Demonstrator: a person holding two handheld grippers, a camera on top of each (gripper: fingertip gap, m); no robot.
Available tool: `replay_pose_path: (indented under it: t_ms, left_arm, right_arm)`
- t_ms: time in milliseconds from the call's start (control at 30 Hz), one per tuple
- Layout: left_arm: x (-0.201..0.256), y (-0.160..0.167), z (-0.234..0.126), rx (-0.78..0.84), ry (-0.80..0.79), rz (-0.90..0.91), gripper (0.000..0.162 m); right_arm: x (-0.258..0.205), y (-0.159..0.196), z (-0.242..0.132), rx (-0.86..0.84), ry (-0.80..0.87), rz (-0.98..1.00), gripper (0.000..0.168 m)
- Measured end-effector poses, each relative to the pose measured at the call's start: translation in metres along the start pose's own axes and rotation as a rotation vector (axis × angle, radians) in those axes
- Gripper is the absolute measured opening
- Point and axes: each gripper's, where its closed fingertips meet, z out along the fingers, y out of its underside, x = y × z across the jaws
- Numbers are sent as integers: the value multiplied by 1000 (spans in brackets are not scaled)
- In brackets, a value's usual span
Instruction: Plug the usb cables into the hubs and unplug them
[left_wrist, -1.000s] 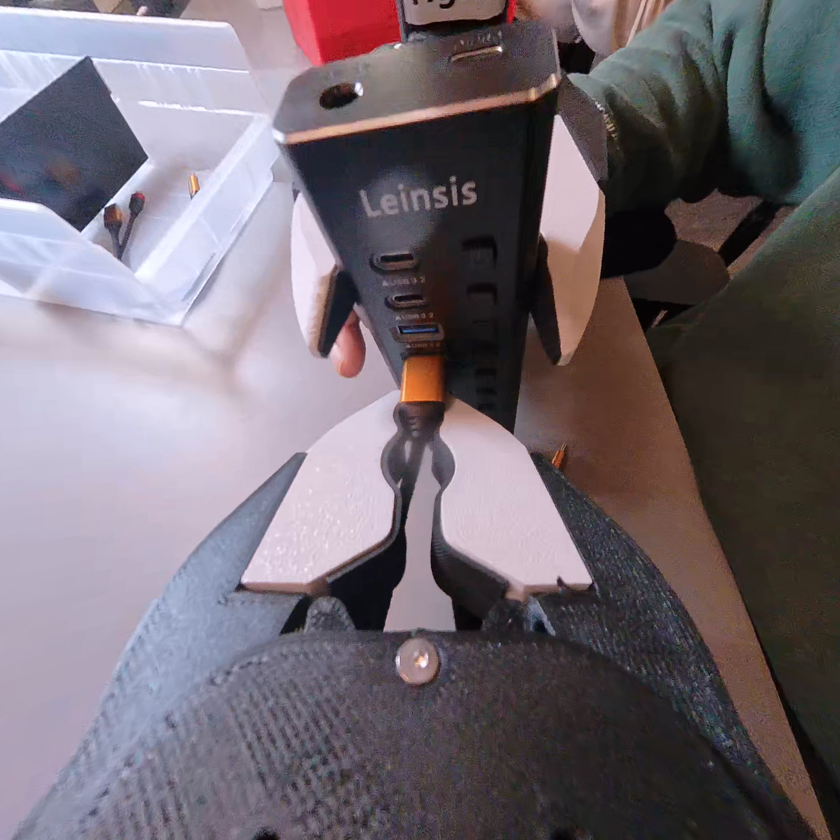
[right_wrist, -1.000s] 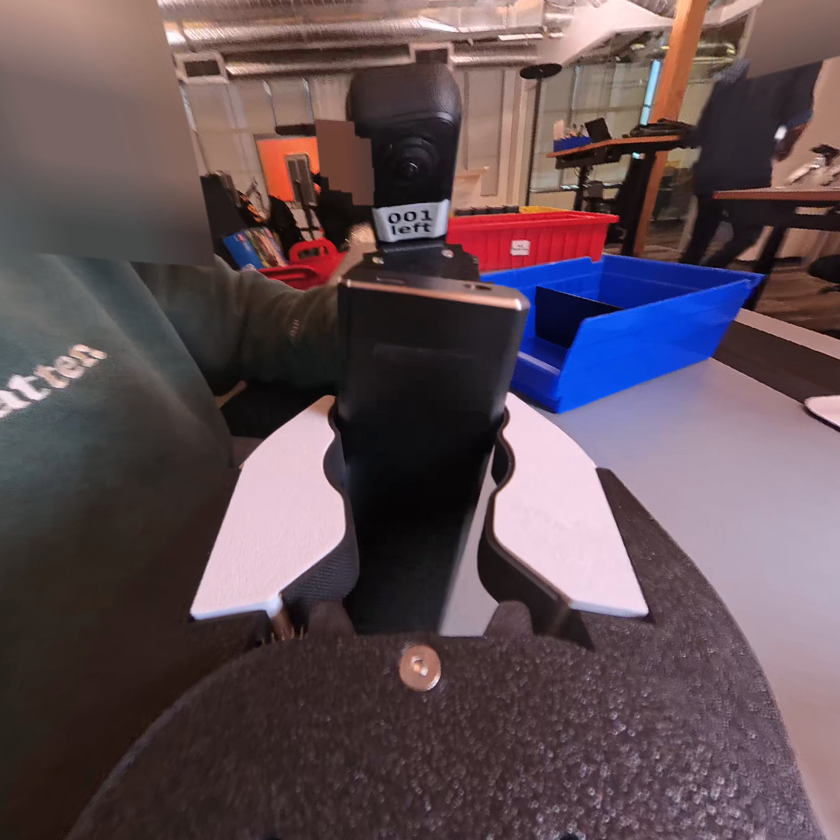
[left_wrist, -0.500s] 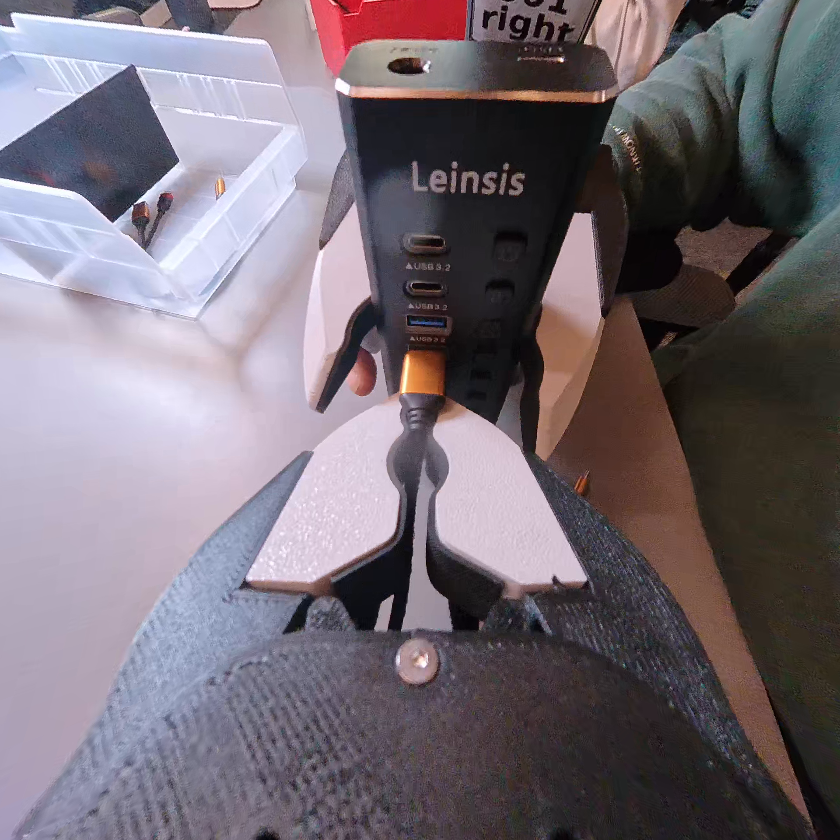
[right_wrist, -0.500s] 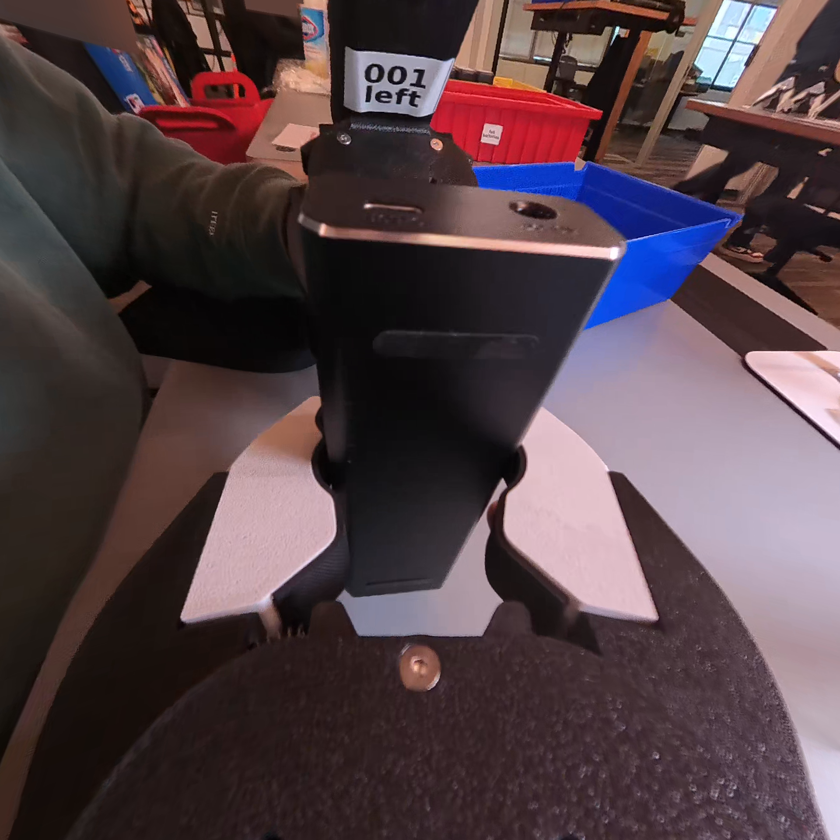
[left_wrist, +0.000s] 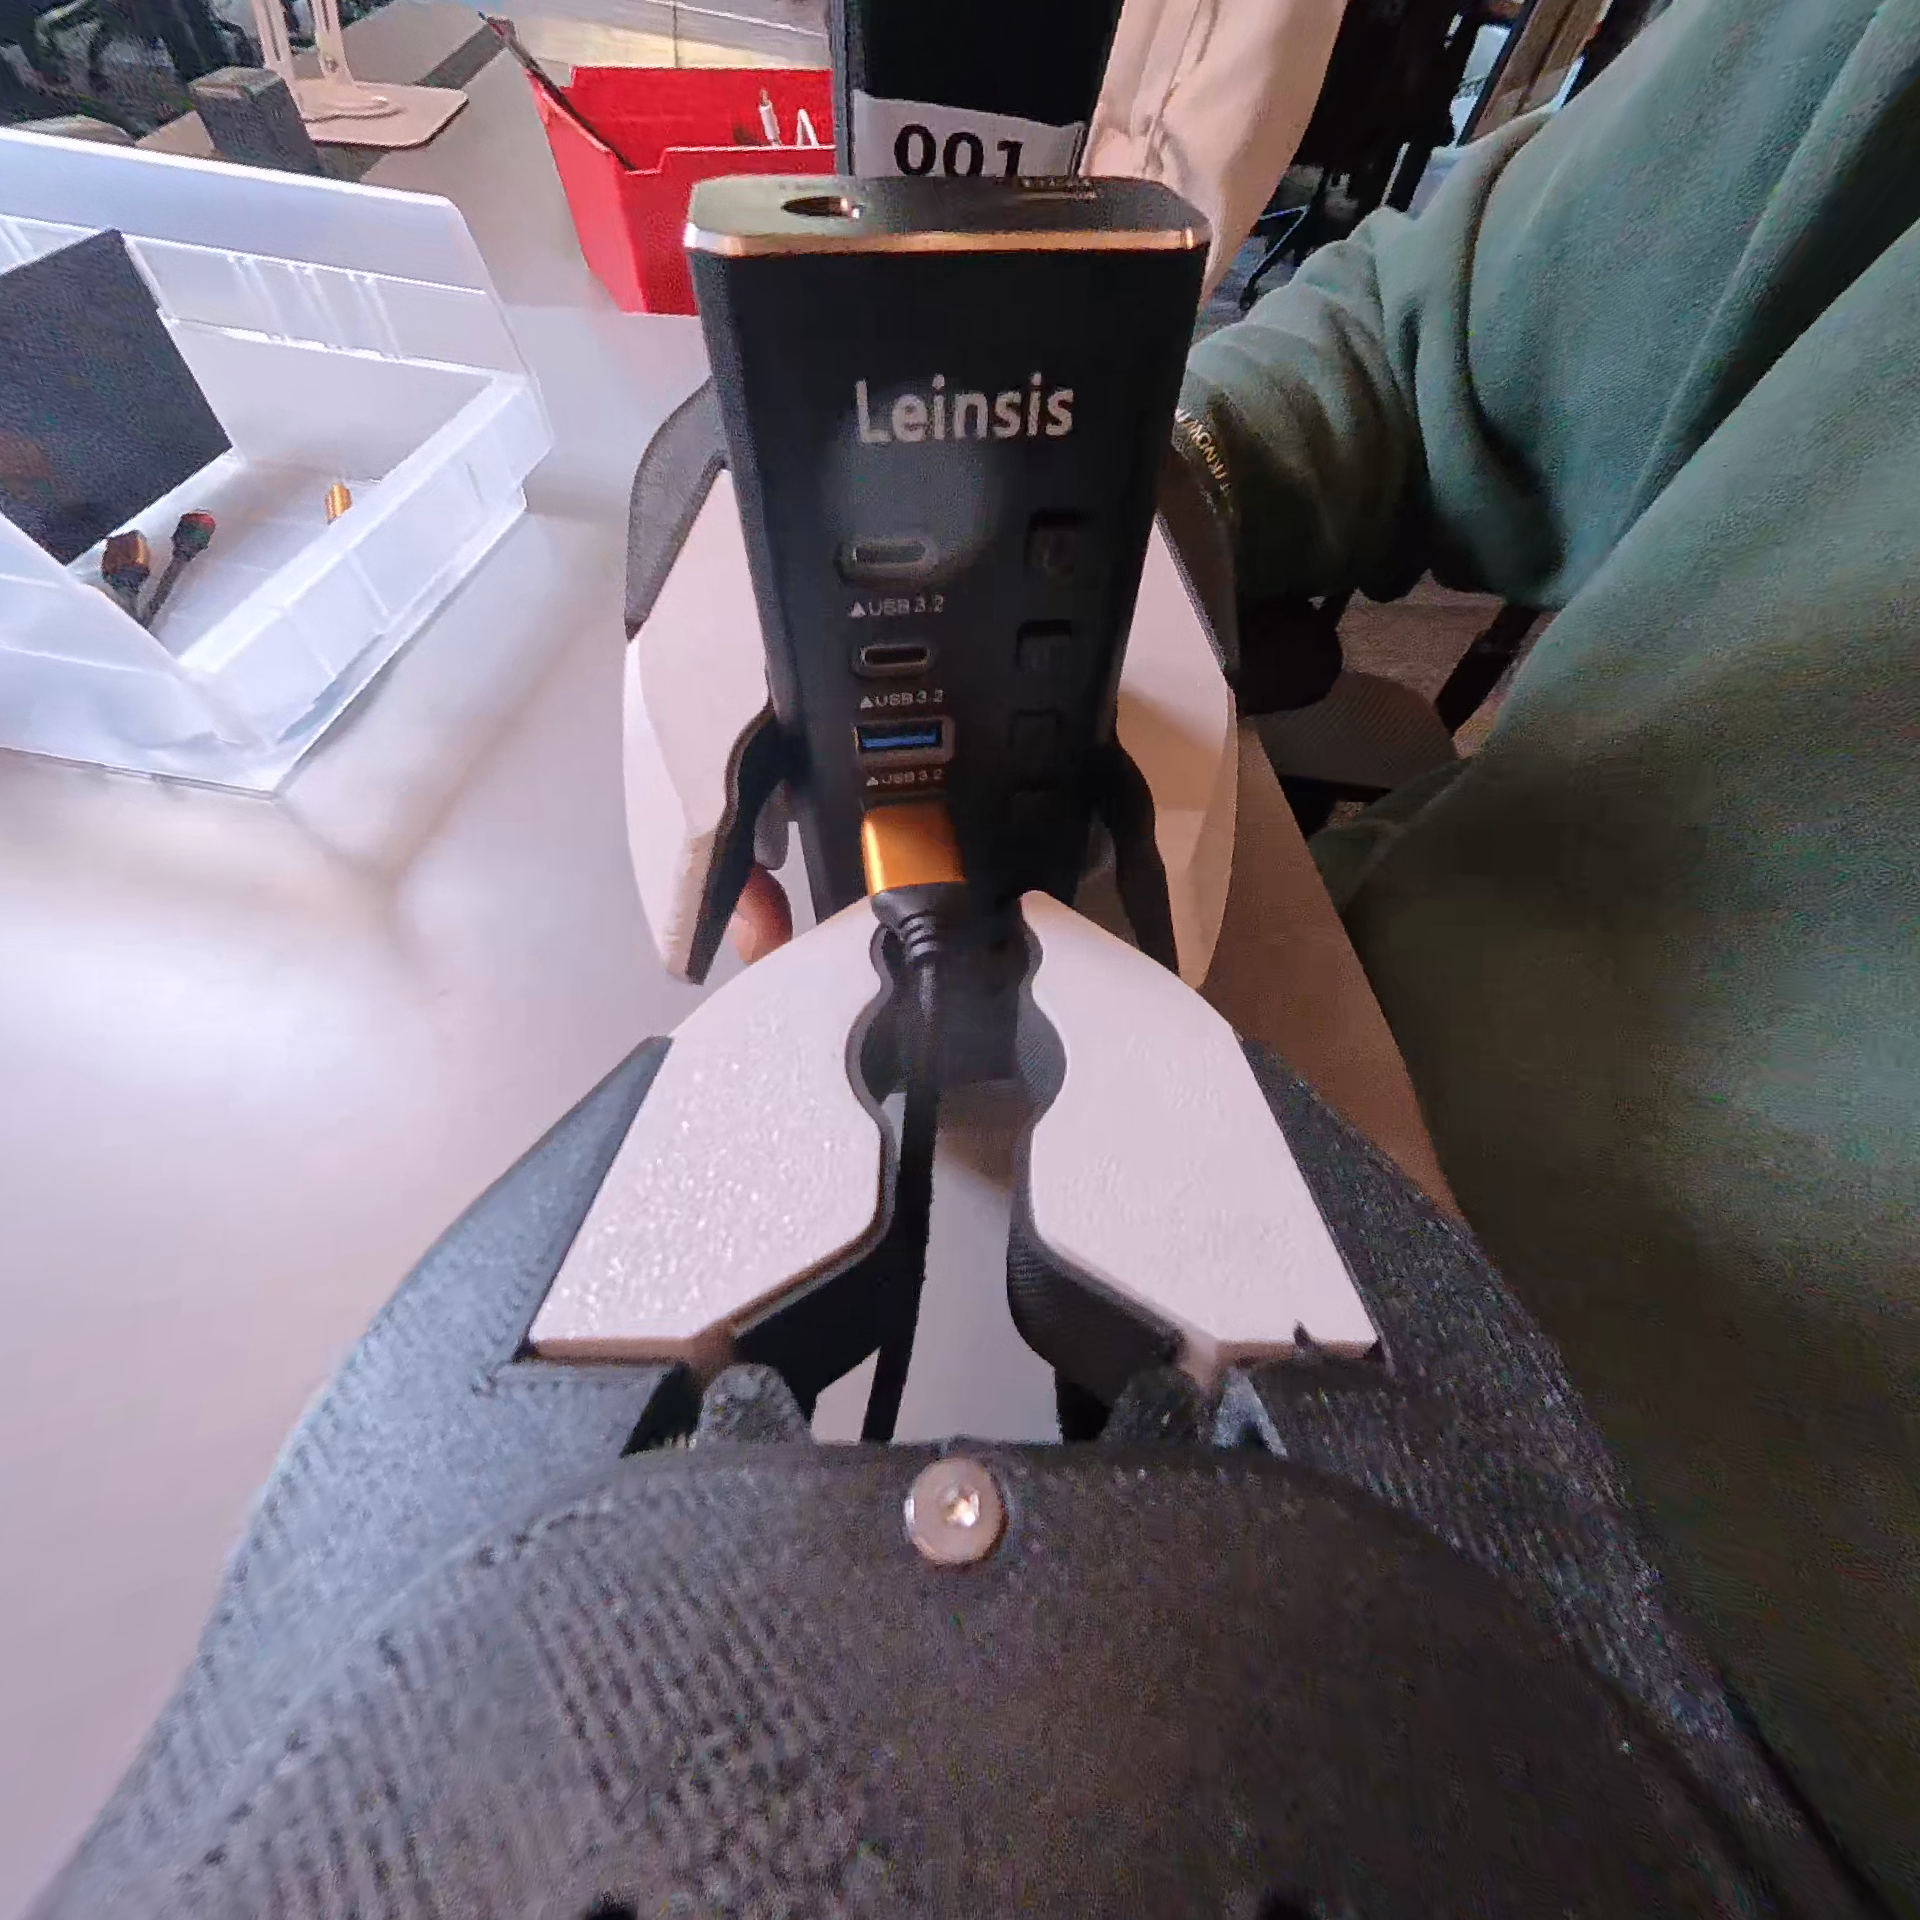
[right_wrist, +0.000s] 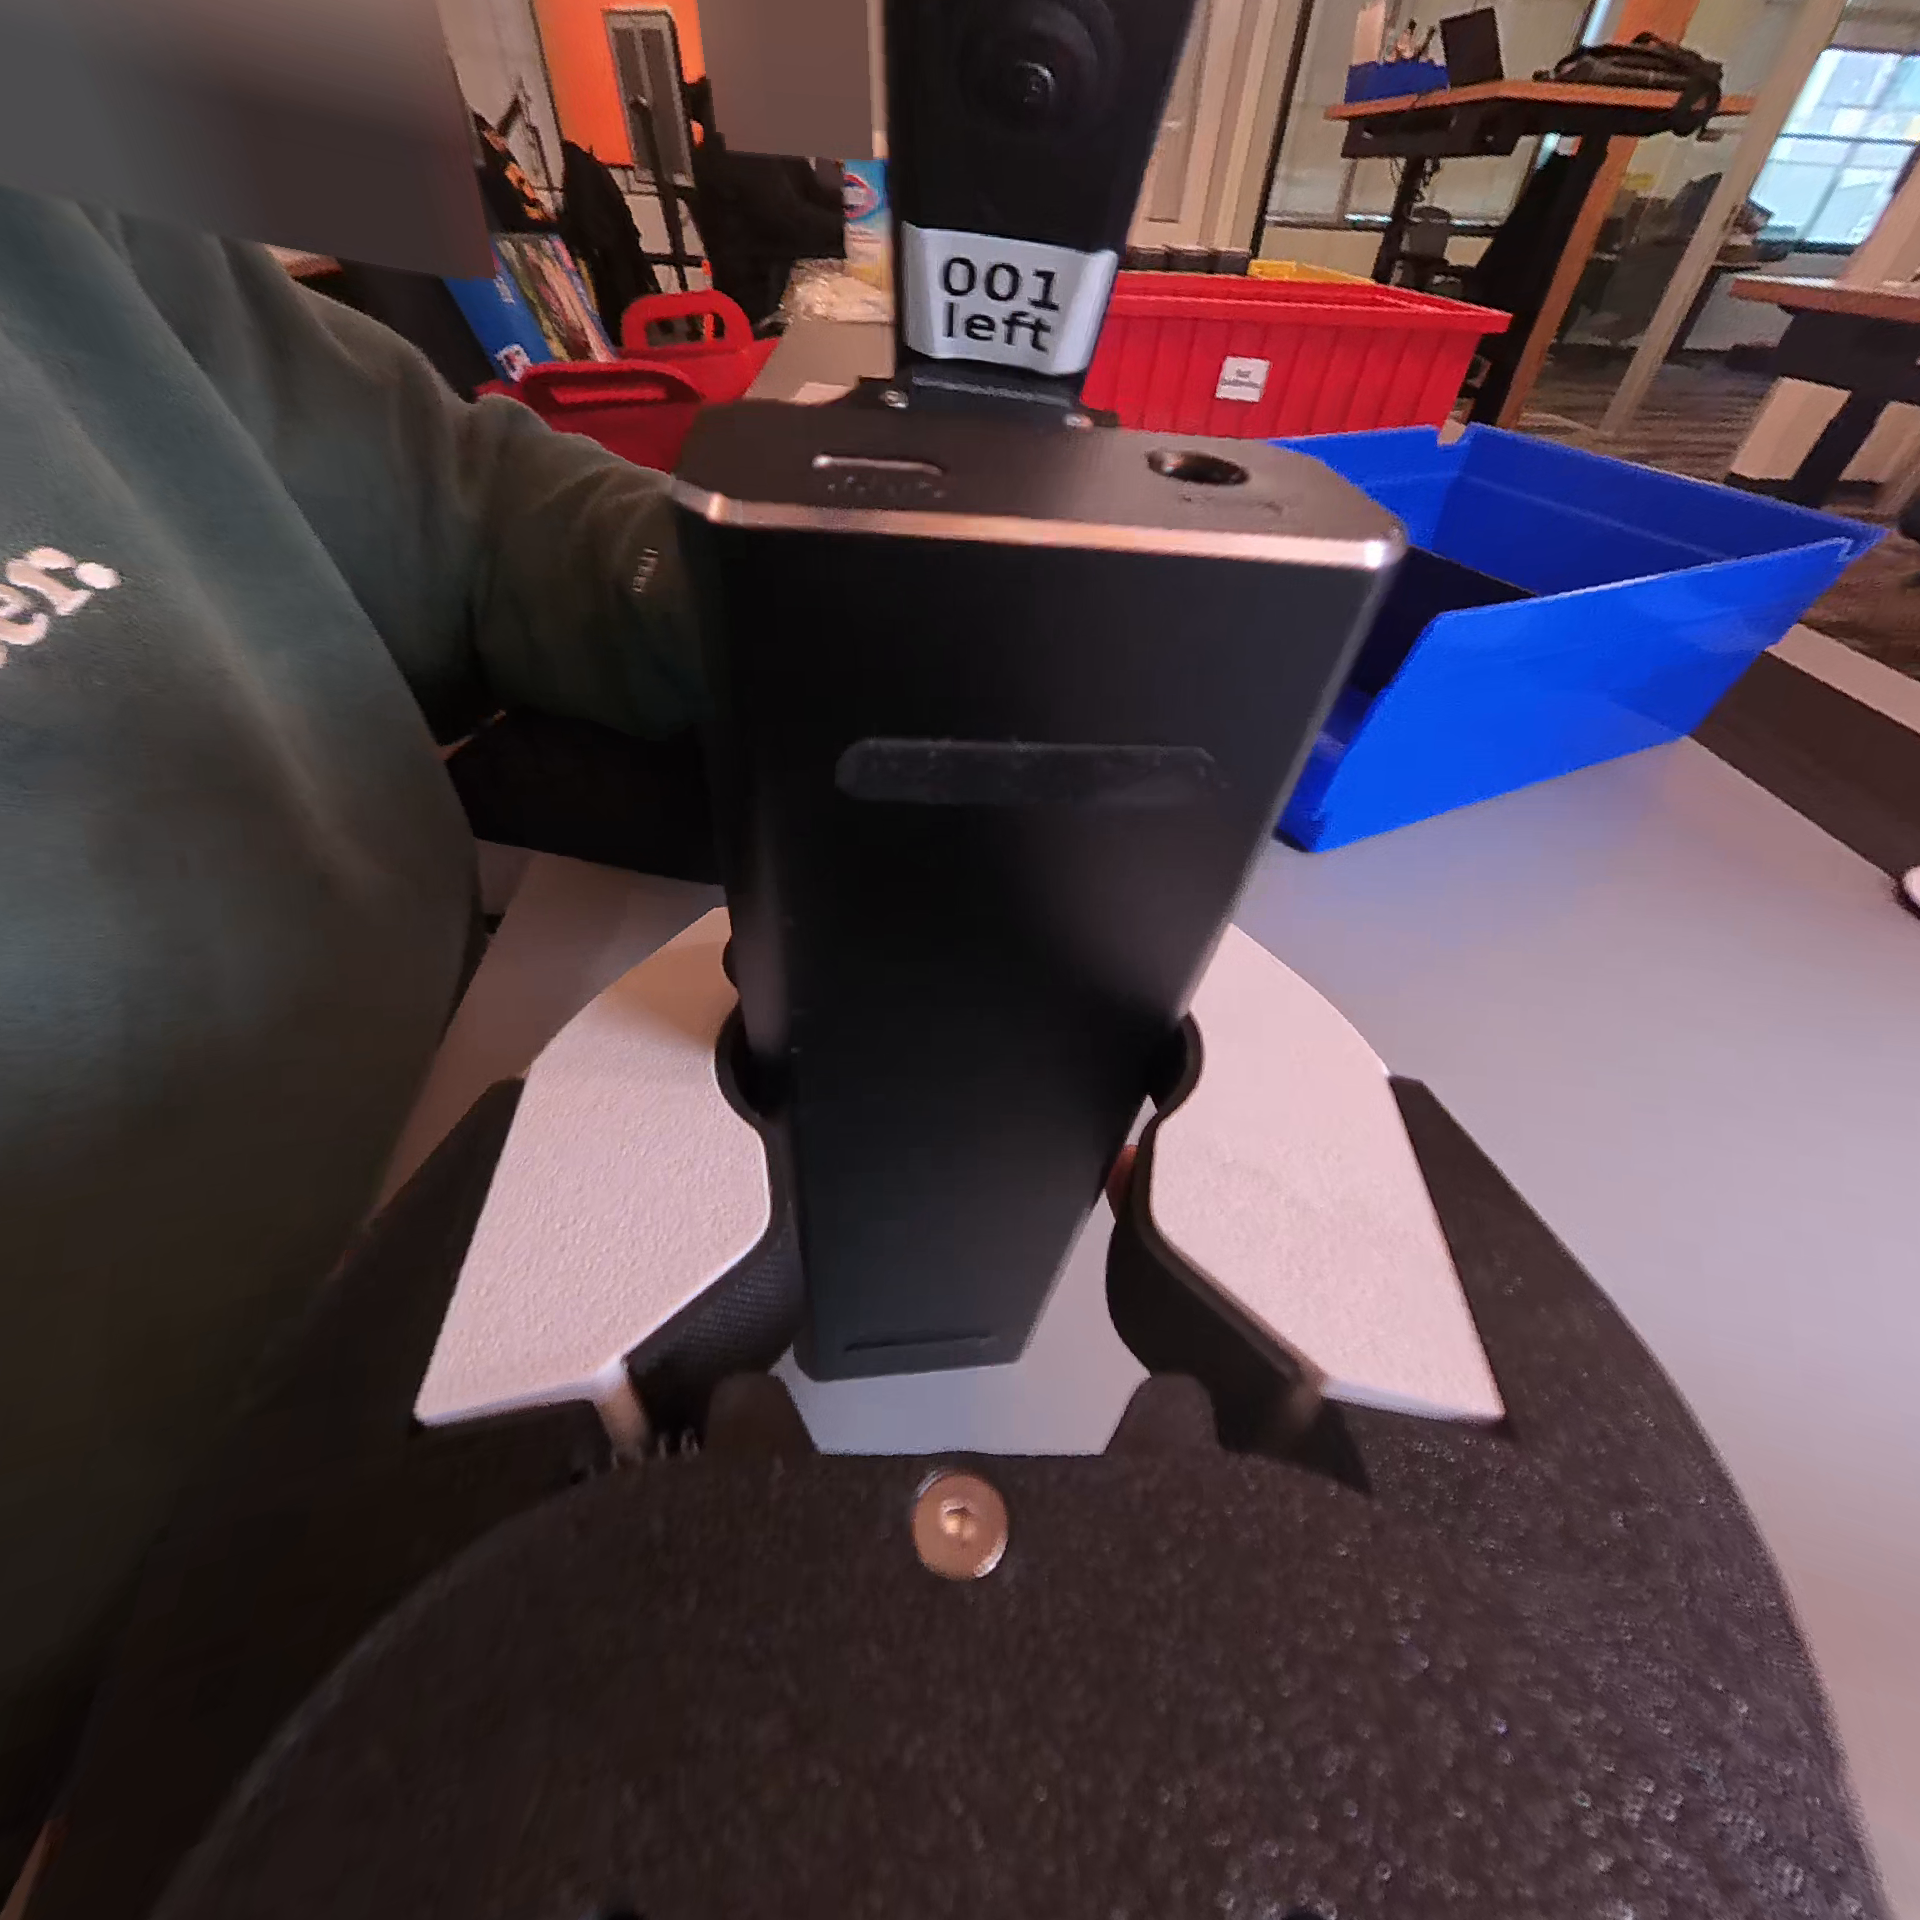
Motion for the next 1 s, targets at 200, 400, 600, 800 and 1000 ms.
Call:
replay_pose_path:
  t_ms: [200,400,600,800,1000]
  left_arm:
    - [0,0,5,35,6,-14,3]
    - [-3,0,-3,-1,-1,-26,1]
    - [-9,0,-10,-4,-13,-30,1]
    - [-7,3,-9,6,4,10,6]
    - [-8,-8,-11,79,-6,-10,20]
  right_arm:
    - [-7,-3,-1,27,-38,16,73]
    - [-2,-3,-2,-3,-11,12,73]
    - [4,-1,-6,-6,8,44,74]
    - [2,3,-4,2,-13,49,72]
    - [2,6,-4,-11,-2,37,72]
